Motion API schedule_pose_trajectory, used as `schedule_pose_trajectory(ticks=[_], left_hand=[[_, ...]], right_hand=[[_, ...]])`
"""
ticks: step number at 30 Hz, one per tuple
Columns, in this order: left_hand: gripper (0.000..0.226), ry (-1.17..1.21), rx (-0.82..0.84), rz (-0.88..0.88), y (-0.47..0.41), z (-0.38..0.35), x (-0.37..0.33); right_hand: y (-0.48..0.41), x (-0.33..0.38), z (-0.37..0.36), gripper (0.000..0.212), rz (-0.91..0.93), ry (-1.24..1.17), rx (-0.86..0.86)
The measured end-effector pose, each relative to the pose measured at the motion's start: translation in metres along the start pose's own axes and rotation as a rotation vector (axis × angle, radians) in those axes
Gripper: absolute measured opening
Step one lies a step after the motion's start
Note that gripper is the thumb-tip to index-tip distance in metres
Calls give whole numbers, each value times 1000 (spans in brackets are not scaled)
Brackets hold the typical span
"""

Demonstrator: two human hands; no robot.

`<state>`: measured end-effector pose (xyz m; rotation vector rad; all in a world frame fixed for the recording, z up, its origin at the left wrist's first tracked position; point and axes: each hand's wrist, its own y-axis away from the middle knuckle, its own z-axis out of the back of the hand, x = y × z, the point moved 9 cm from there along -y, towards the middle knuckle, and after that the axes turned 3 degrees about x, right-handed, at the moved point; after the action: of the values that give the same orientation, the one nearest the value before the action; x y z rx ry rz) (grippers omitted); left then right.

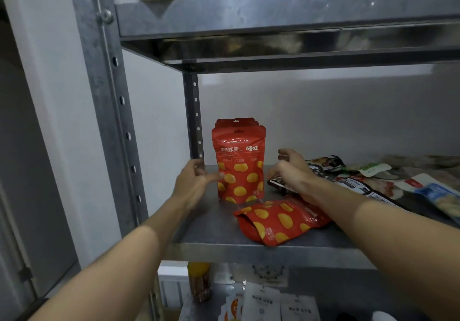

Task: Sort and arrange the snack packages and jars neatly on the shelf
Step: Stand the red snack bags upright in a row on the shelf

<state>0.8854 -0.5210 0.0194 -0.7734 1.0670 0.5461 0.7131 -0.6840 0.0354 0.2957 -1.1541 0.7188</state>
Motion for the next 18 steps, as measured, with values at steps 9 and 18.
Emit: schedule_pose_trajectory(ticks=[9,18], left_hand=[[60,-208,314,37,61,-47,-25],[73,-233,328,89,101,-73,-30]], right_hand=[[63,9,43,24,48,299,-194],[107,-31,16,36,-180,248,50]])
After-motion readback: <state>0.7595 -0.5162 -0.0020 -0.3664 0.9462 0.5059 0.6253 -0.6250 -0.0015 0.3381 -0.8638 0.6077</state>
